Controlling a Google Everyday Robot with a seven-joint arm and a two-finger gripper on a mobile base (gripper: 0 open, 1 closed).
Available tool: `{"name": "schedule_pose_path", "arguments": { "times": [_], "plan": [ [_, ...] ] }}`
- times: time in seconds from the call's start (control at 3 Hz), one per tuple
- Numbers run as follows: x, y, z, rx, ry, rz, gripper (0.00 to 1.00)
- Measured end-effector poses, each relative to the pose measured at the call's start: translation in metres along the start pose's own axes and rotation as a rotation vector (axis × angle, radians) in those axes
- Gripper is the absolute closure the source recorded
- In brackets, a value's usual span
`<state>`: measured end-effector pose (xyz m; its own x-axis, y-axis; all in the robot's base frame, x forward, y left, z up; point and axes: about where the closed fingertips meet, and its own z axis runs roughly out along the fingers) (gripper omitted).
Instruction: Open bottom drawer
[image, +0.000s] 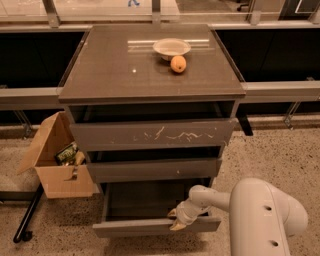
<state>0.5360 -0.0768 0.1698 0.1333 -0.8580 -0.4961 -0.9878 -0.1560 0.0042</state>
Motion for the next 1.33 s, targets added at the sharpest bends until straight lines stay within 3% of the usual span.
{"name": "schedule_pose_path", "arguments": {
  "times": [0.33, 0.67, 1.0, 1.33],
  "plan": [
    [0.000, 0.002, -0.001, 0.002, -0.004, 0.001, 1.00],
    [-0.002, 0.031, 0.006, 0.017, -0.104, 0.026, 1.00],
    [-0.004, 0.038, 0.006, 0.023, -0.139, 0.034, 0.86],
    [-0.005, 0.039, 0.005, 0.023, -0.139, 0.034, 0.54]
  ]
}}
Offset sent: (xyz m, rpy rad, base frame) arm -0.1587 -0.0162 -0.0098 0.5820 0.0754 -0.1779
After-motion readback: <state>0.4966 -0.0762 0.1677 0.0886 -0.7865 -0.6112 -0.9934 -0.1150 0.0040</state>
